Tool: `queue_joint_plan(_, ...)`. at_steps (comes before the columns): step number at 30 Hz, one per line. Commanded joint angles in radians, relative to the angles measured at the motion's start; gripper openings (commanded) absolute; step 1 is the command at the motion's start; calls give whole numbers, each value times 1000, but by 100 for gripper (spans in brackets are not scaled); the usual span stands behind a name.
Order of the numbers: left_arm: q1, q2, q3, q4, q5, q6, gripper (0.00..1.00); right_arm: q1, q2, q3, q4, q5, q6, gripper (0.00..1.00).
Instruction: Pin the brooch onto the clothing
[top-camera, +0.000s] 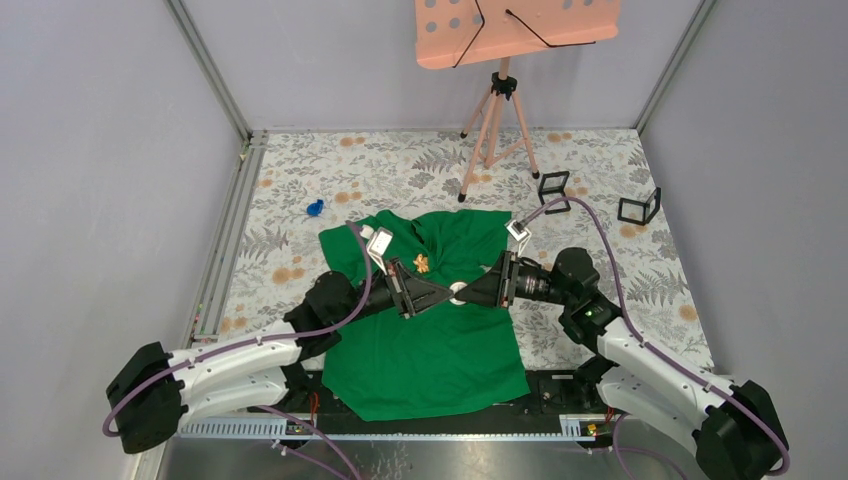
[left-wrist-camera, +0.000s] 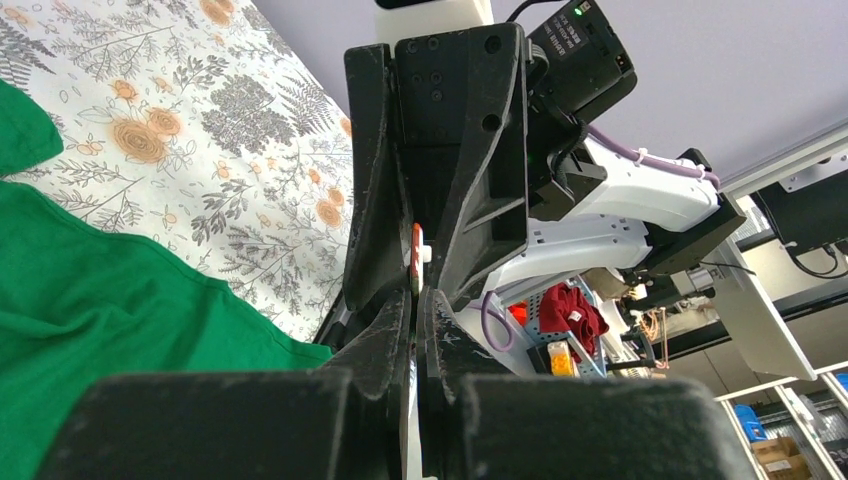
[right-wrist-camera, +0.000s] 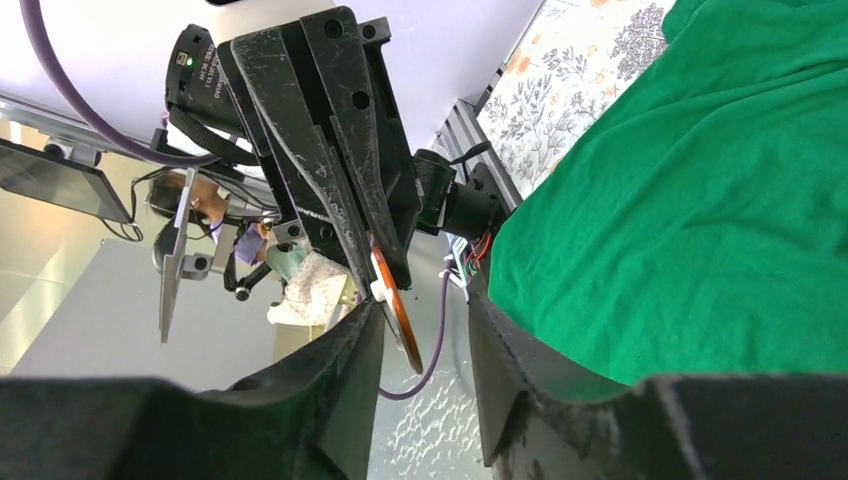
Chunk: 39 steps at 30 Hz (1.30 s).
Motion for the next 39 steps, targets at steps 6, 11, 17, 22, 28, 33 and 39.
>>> queue_joint_plan(6,-13,-106,33,-96,-81,54,0,12,-153,47,-105,68,-85,70)
queue_joint_plan(11,-13,-130,40,-168,-117,56,0,13,-253,53,-127,132,-117,73)
queue_joint_plan(17,-13,-147,4,-104,-111,37,0,13,-311,44,-222,253,-154,69)
queue_joint_plan(22,-14,-117,-4,-32,-81,14,0,12,-258,40,-208,211,-144,61)
queue_joint_plan(28,-13,-75,0,34,-50,-6,0,13,-173,14,-4,88,-46,49)
queue_joint_plan(33,-14,-66,-2,46,-43,-13,0,12,-159,-4,22,103,-33,36)
queue_joint_plan(39,-13,-61,-1,59,-32,-13,0,13,-135,-6,33,96,-32,21)
